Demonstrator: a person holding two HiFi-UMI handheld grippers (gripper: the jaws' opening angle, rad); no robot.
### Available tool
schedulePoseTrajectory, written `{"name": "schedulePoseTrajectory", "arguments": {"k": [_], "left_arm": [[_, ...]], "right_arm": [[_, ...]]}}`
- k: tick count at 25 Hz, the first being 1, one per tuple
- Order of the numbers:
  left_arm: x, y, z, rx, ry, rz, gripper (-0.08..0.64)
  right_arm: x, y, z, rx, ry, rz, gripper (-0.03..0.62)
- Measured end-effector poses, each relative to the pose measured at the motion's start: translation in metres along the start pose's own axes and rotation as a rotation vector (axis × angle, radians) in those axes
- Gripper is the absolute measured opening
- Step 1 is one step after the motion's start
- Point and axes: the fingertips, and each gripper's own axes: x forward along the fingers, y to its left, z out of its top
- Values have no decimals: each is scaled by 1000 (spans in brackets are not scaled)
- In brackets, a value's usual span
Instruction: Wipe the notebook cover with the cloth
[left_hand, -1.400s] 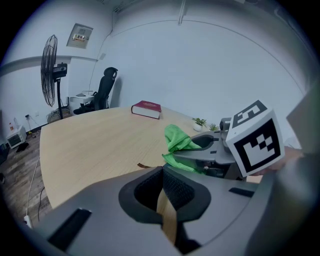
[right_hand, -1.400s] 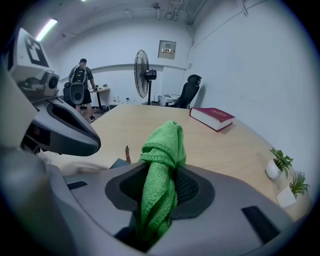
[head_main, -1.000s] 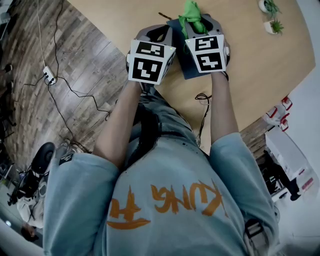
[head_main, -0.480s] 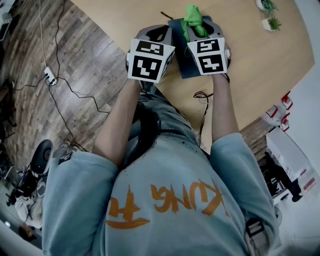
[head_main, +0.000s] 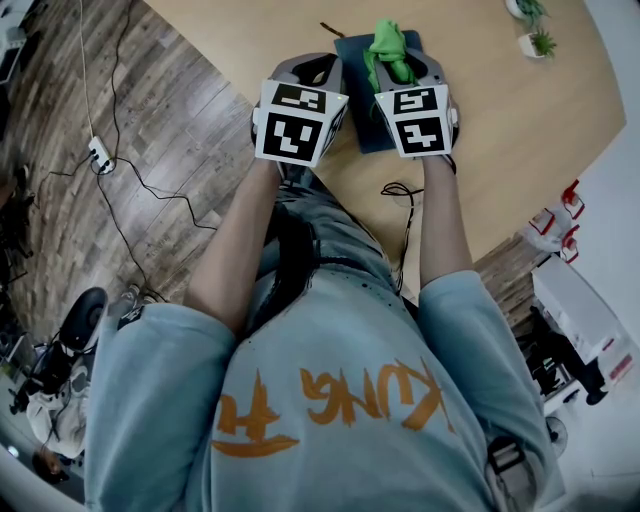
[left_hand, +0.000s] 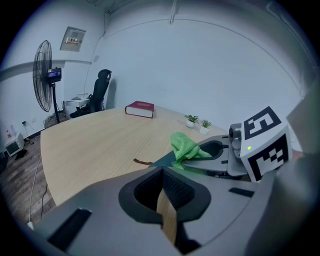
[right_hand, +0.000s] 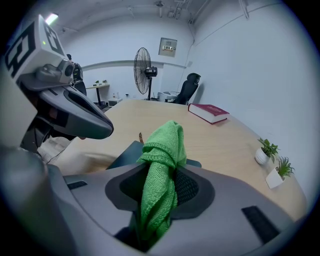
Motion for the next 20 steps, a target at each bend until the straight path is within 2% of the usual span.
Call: {"name": "schedulePoseTrajectory", "arguments": {"k": [20], "left_arm": [[-18,-15,-14,20,-10,-15,15]], "right_arm": [[-32,15,-31,40,17,-23,115]]}}
